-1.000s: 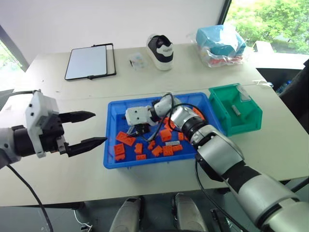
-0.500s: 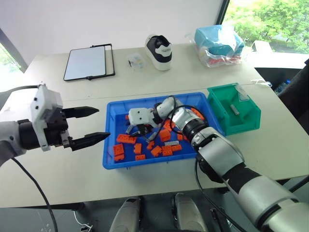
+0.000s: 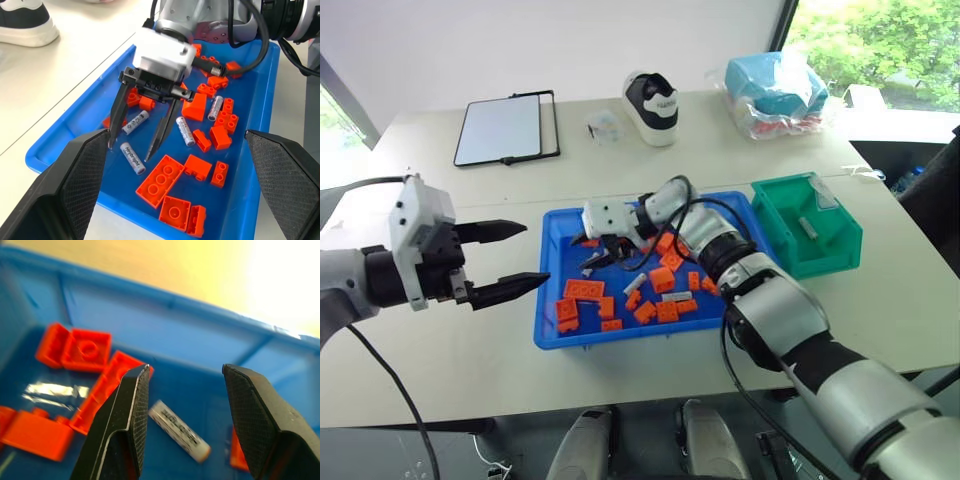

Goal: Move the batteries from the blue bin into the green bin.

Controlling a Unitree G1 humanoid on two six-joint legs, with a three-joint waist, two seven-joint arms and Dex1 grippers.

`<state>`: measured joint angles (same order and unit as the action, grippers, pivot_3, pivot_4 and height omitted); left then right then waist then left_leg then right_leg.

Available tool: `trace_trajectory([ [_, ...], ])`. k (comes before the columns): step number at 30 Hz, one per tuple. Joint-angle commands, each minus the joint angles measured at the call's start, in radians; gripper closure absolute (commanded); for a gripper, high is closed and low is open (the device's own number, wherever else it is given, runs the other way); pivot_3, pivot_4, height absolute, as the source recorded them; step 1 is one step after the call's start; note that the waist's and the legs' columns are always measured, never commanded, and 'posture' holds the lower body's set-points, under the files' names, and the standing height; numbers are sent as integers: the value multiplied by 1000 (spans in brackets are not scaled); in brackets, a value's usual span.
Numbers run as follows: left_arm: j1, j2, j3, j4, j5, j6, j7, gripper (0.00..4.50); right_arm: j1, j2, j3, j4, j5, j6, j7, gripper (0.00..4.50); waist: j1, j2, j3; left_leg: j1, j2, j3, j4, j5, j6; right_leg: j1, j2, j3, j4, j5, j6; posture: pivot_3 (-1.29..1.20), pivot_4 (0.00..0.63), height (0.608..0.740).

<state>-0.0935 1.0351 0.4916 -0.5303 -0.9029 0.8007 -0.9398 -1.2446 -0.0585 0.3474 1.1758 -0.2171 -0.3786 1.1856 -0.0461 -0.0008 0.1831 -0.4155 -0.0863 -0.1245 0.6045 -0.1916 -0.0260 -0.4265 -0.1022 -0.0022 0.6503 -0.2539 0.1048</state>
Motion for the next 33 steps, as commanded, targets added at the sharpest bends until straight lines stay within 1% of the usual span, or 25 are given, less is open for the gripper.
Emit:
trace_trajectory([
  [1, -17, 14, 21, -8, -3, -12, 0, 0, -24, -2, 7, 30, -38, -80, -84, 2120, 0, 0, 0, 0, 0, 0, 0, 0, 0, 0, 0, 0, 0, 0, 0, 0, 150, 731],
  [7, -4, 14, 30, -14, -7, -6, 0, 0, -7, -1, 38, 62, -102, -179, -175, 2120, -5, 0, 0, 0, 0, 1, -1, 0, 0, 0, 0, 1, 0, 0, 0, 0, 150, 731],
  [15, -20, 13, 19, -3, -4, -11, 4, 0, 36, 13, 69, 60, -139, -256, -185, 2120, -5, 0, 0, 1, 0, 1, -1, 0, 0, 0, 0, 1, 0, 0, 0, 0, 150, 731],
  [19, -28, 12, 13, 1, -3, -13, 5, 0, 40, 16, 70, 62, -145, -264, -195, 2120, -5, 0, 0, 1, 0, 1, -1, 0, 0, 0, 0, 1, 0, 0, 0, 0, 150, 731],
  [26, -31, 8, 9, 8, 3, -19, 0, 0, 50, 28, 92, 73, -189, -252, -257, 2120, -9, 0, 0, 1, 1, 1, -2, 0, 0, 0, 0, 1, 0, 0, 0, 0, 150, 731],
  [32, -32, 8, 9, 11, 5, -22, -3, 0, 57, 27, 108, 86, -213, -240, -270, 2120, -13, 0, 0, 3, 1, 1, -3, 1, -1, 1, 0, 1, 0, 0, 0, 0, 150, 731],
  [33, -32, 8, 9, 11, 4, -22, -2, 0, 57, 26, 109, 87, -215, -237, -269, 2389, -13, 0, 0, 4, 1, 1, -4, 1, -1, 2, 0, 2, 0, 0, 0, 0, 150, 731],
])
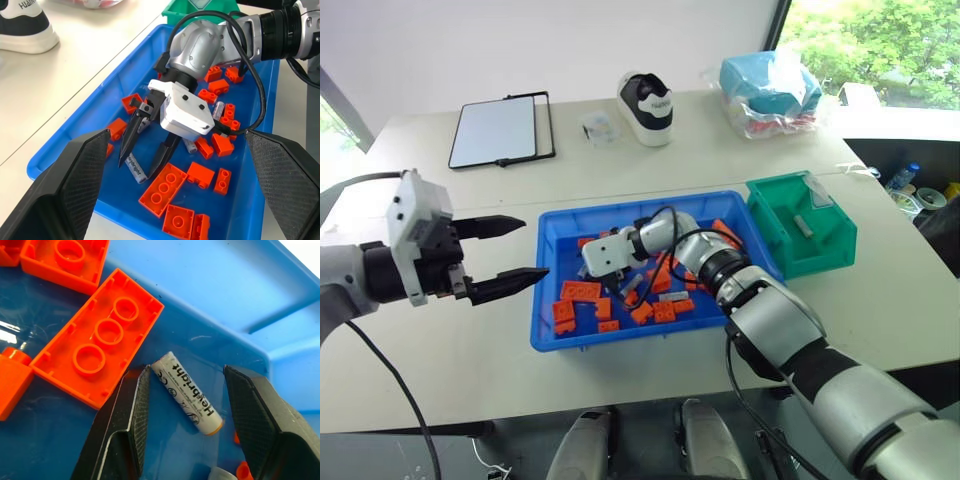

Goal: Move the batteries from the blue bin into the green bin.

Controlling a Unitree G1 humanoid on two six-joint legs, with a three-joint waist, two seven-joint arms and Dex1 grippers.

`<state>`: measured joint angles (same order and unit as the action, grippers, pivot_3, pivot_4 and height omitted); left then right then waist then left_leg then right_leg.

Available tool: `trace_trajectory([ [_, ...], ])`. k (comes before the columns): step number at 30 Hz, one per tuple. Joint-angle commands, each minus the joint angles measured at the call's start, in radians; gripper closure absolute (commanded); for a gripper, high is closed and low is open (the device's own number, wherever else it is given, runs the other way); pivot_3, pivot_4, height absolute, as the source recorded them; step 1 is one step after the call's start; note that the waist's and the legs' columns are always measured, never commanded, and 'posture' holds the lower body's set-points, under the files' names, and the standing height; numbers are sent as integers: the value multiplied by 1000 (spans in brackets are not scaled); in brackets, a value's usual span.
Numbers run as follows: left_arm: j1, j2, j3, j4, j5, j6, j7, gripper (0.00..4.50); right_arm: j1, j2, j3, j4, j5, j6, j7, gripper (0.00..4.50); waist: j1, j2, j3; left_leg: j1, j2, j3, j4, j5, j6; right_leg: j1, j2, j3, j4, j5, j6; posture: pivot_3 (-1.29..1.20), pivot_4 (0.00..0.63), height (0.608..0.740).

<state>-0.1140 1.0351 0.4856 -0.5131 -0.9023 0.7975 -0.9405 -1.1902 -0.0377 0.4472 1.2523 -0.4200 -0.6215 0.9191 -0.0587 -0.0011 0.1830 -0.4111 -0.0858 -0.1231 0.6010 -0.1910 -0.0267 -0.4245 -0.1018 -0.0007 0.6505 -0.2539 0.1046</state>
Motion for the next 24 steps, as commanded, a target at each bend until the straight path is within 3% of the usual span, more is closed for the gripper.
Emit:
trace_trajectory([
  [1, -12, 7, 15, -7, 4, -20, -2, 0, 2, 5, 8, 12, -11, 14, -1, 2688, 0, 0, 0, 2, 0, 1, -1, 0, 0, 1, 0, 1, 0, 0, 0, 0, 150, 731],
  [5, -11, 5, 15, -7, 4, -21, 0, 0, -1, 4, 6, 16, -13, 26, -2, 4430, -4, 0, 0, 3, 1, 2, -2, 0, 0, 1, 0, 1, 0, 0, 0, 0, 150, 731],
  [14, -22, 4, 3, 4, 15, -30, -6, 0, -3, -10, -13, -5, 12, 41, 29, 4413, -9, 0, 0, 3, 1, 2, -3, 0, 0, 1, 0, 1, 0, 0, 0, 0, 150, 731],
  [17, -17, -4, 2, 3, 6, -24, -7, 0, -4, -22, -107, -100, 132, 143, 99, 4413, -8, 0, 0, 3, 1, 2, -3, 0, 0, 1, 0, 1, 0, 0, 0, 0, 150, 731],
  [20, -2, -20, -6, 8, 2, -20, -9, 0, 82, -66, -208, -456, 288, 457, 192, 4413, -8, -1, 0, 3, 1, 2, -3, 0, -1, 1, 0, 2, 0, 0, 0, 0, 150, 731],
  [24, 17, -38, -24, 17, 14, -32, -19, 0, 299, -200, -375, -1195, 435, 1138, 142, 4413, 16, -1, 0, 2, 2, 2, -4, 0, 0, -1, 0, 2, 0, 0, 0, 0, 150, 731],
])
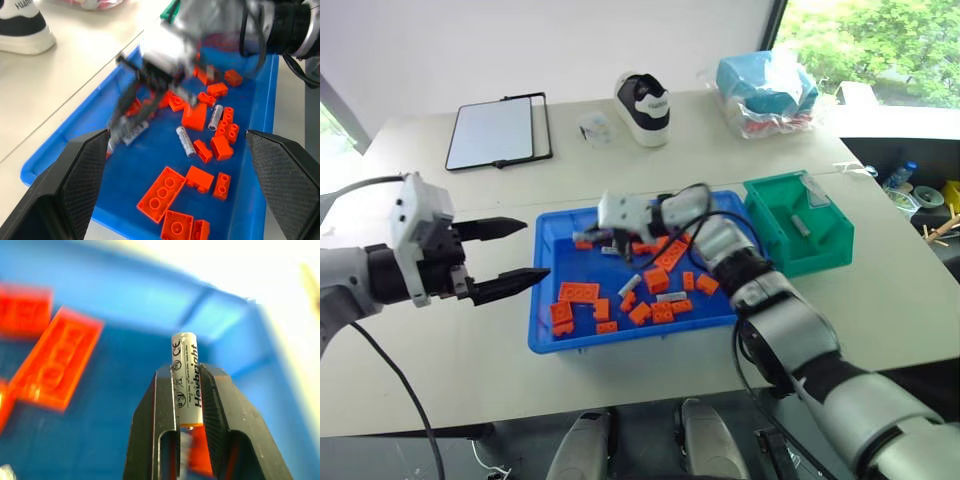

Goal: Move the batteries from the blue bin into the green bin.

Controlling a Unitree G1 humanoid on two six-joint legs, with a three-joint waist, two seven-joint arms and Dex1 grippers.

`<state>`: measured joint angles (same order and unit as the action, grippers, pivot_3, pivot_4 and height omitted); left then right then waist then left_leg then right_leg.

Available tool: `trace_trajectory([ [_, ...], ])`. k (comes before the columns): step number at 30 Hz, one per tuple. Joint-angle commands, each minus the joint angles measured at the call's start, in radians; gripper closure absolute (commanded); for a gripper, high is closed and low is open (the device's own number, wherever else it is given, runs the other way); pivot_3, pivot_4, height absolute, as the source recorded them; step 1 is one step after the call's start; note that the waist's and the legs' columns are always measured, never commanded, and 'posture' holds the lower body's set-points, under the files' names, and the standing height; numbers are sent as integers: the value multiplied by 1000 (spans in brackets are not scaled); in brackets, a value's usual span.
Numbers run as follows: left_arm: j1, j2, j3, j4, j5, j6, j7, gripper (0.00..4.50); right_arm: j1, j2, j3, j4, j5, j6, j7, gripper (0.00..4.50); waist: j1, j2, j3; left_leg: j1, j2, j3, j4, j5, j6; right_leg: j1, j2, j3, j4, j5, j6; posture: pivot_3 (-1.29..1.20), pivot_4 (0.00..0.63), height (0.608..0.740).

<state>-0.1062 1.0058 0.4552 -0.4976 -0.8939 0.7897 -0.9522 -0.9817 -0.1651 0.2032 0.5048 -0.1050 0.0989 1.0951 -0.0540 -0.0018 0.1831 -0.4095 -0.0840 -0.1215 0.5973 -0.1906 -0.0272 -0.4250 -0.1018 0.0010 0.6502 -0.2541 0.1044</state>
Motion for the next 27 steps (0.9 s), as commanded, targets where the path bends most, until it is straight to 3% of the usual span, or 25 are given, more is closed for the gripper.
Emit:
trace_trajectory([
  [1, 14, -12, 3, 8, 10, -29, -14, 0, 132, -109, -187, -591, 161, 573, -56, 4413, 18, 0, 0, 0, 0, 0, 0, 0, 0, 0, 0, 0, 0, 0, 0, 0, 150, 731],
  [3, 19, -16, -4, 24, 20, -44, -26, 0, 196, -187, -301, -787, 211, 801, -109, 4413, 35, 0, 0, -2, 0, -1, 0, 0, 0, -1, -1, 0, 0, 0, 0, 0, 150, 731],
  [6, 7, -32, -15, 64, 17, -56, -44, 0, 276, -328, -450, -906, 176, 971, -227, 4413, 44, -1, -1, -2, 0, 2, 0, 0, 1, 0, -2, 0, -3, -2, -3, 0, 150, 731],
  [12, -80, -80, -66, 154, 2, -56, -53, 0, 418, -476, -602, -938, 190, 1064, -340, 4413, 41, -2, -1, -2, 0, 8, 1, 0, 1, 0, -7, 1, -6, -3, -5, 0, 150, 731],
  [17, -156, -134, -88, 219, -2, -64, -63, 0, 492, -495, -589, -888, 178, 1011, -434, 4413, 36, -2, 0, -1, 3, 9, 1, 0, 2, 0, -4, 1, -5, -3, -4, 0, 150, 731],
  [18, -159, -134, -95, 220, -4, -61, -78, 0, 505, -497, -582, -873, 177, 998, -448, 3375, 36, -2, 0, -2, 3, 9, 1, 0, 2, 0, -4, 1, -5, -2, -3, 0, 150, 731],
  [23, -130, -115, -120, 193, 9, -67, -143, 0, 516, -496, -550, -848, 199, 905, -482, 947, 39, -3, 0, -2, 3, 10, 1, 0, 2, 0, -2, 2, -5, -2, -4, 0, 150, 731],
  [27, -109, -105, -111, 165, -5, -53, -156, 0, 465, -467, -539, -891, 316, 901, -436, 947, 36, -3, 0, -2, 4, 10, 1, 0, 2, 0, -1, 2, -5, -2, -4, 0, 150, 731],
])
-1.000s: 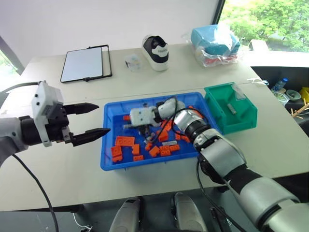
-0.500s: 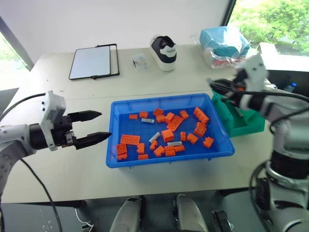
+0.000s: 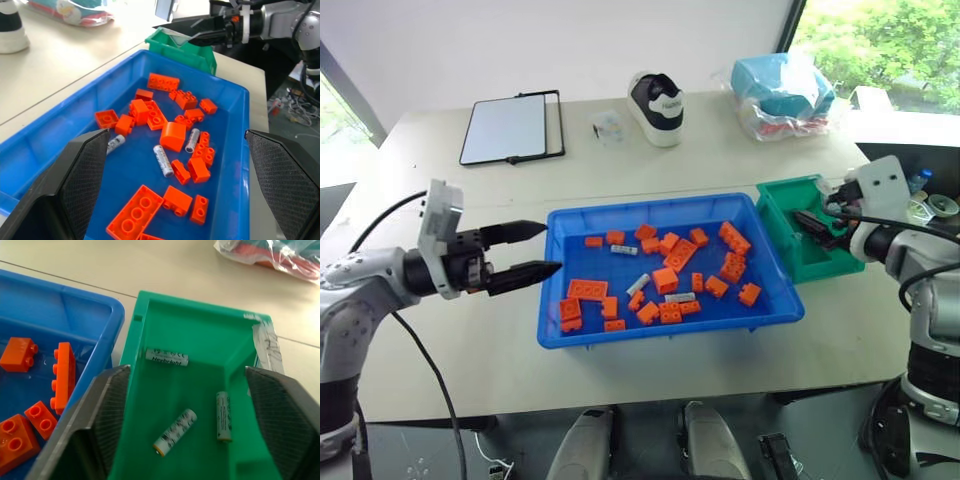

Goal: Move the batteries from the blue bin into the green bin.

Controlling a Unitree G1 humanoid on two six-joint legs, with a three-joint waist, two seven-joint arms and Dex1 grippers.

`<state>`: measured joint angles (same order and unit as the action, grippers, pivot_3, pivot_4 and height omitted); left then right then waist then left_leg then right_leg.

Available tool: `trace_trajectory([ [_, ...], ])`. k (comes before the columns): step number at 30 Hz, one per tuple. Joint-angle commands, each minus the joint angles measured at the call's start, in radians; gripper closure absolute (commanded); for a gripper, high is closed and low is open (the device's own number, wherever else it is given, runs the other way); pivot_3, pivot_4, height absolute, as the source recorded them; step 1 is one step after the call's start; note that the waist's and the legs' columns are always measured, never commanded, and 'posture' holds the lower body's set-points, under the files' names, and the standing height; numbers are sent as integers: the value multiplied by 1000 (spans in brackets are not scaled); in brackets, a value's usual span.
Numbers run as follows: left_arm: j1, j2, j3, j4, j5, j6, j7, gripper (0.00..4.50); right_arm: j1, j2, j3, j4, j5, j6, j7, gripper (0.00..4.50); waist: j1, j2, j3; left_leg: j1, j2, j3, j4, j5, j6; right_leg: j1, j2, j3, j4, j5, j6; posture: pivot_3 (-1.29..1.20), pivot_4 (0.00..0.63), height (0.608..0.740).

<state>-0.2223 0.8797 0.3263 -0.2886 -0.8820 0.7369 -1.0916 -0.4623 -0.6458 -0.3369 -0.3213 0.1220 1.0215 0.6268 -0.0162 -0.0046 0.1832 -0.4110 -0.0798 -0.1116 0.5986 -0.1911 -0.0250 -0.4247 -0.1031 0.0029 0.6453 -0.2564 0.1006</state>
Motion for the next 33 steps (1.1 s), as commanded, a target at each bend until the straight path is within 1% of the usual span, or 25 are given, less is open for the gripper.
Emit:
trace_trajectory([
  [1, 15, 25, 20, -52, -20, 1, -21, 0, -63, 22, 19, -83, 123, -17, 50, 947, -2, 0, 0, 0, 1, 0, 0, 0, 0, 0, 0, 0, 0, 0, 0, 0, 150, 731],
  [3, 38, 28, 21, -71, -11, -9, -28, 0, -79, 60, 119, -102, 167, -23, 74, 947, -4, -1, 0, 0, 2, 0, 0, 0, 0, 0, 0, 0, 0, 0, 0, 0, 150, 731],
  [6, 60, 28, 18, -87, 6, -27, -29, 0, -103, 122, 269, -66, 170, -51, 71, 947, -4, -2, 0, 1, 4, 0, 0, 0, 0, 0, 2, 0, 0, 0, -1, 0, 150, 731],
  [9, 65, 23, 16, -96, 14, -38, -20, 0, -118, 163, 440, 4, 137, -105, 87, 947, -1, -3, 1, 1, 4, 0, 0, 0, 0, 0, 2, 0, 0, 0, -1, 0, 150, 731],
  [11, 63, 21, 16, -98, 14, -39, -13, 0, -132, 162, 516, 43, 110, -162, 103, 947, 5, -3, 1, 1, 3, 0, 0, 0, 0, 0, 1, 0, -1, 1, -2, 0, 150, 731],
  [13, 67, 20, 21, -101, 15, -41, -6, 0, -176, 185, 592, 112, 76, -220, 108, 947, 3, -4, 1, 0, 2, 0, 1, 0, 0, 1, 1, 0, -1, 1, -2, 0, 150, 731],
  [16, 71, 22, 29, -107, 10, -38, -2, 0, -241, 227, 638, 212, 54, -277, 115, 947, -3, -5, 2, 0, 2, 0, 1, 0, 0, 0, 2, 0, -2, 1, -2, 0, 150, 731],
  [20, 81, 22, 43, -123, 2, -35, 9, 0, -342, 282, 708, 425, -9, -393, 143, 947, -4, -6, 2, 1, 4, -1, 0, 0, 0, 0, 5, 0, -1, 2, -2, 0, 150, 731],
  [23, 83, 17, 46, -134, 0, -37, 24, 0, -376, 304, 761, 550, -52, -462, 183, 947, -4, -6, 2, 1, 4, -1, 0, 0, 0, 0, 6, 0, -1, 3, -1, 0, 150, 731],
  [28, 82, 13, 51, -150, -9, -35, 47, 0, -404, 347, 799, 683, -98, -535, 228, 947, -4, -7, 2, 1, 4, -1, 0, 0, 0, 0, 6, 0, -1, 3, 0, 0, 150, 731],
  [31, 77, 11, 50, -159, -19, -31, 64, 0, -415, 366, 804, 752, -128, -576, 232, 1734, -5, -8, 2, 2, 4, -1, 0, 0, 0, 0, 6, 0, 0, 3, 0, 0, 150, 731],
  [33, 72, 11, 49, -162, -27, -30, 74, 0, -420, 376, 788, 763, -132, -587, 234, 2682, -5, -8, 2, 2, 4, -1, 0, 0, 0, 0, 6, 0, 0, 3, 0, 0, 150, 731],
])
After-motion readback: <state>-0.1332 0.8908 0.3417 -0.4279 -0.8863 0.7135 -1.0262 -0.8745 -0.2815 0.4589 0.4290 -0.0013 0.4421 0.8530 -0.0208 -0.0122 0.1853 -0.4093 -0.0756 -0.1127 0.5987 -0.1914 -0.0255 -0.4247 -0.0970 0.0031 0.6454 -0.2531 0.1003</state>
